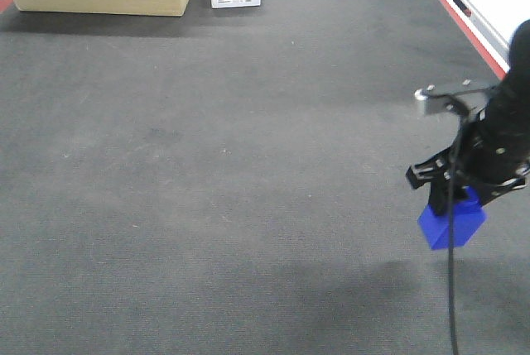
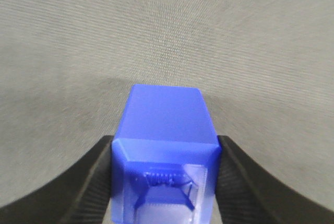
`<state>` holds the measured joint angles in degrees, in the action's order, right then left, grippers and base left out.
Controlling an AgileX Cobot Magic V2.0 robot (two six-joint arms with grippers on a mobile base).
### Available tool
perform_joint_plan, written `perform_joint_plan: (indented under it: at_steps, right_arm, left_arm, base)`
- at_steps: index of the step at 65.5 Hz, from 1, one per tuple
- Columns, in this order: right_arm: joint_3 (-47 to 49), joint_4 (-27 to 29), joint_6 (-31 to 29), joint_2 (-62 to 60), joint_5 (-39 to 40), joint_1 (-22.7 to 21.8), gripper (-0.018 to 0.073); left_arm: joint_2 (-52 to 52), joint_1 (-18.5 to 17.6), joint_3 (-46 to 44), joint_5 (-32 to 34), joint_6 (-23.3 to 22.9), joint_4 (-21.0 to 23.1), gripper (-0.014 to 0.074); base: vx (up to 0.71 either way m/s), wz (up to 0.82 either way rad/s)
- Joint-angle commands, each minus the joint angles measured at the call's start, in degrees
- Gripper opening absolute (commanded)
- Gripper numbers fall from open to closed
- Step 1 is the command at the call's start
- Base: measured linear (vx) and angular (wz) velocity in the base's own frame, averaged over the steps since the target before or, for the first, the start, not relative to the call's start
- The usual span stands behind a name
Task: Pour parts from conveyor to right shelf
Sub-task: 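Raise the held blue block and pull the right arm back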
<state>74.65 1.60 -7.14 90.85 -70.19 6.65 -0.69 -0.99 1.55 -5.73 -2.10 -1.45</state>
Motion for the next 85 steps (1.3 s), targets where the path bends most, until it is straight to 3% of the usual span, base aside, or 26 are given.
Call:
perform_joint_plan:
  at_steps: [1,26,85]
  right_arm:
    - [1.5,-0.4,0.2,-5.4,-3.7,-0.1,-0.0006]
    - [1.3,-0.5,1.5,-14.5,-3.7,-0.1,-0.0006]
    - [1.3,-0.6,1.5,-14.7,-3.6,-0.1,-0.0006]
  left_arm:
    - [-0.7,0.2,-1.5,4.5,-0.5,0.4,-0.0006]
    - [-0.7,0.2,-1.5,4.5,-0.5,0.4,-0.0006]
    - [-0.7,0.2,-1.5,4.5,-0.5,0.4,-0.0006]
  base:
    - [0.00,0.00]
    - [0.00,0.00]
    - [0.00,0.00]
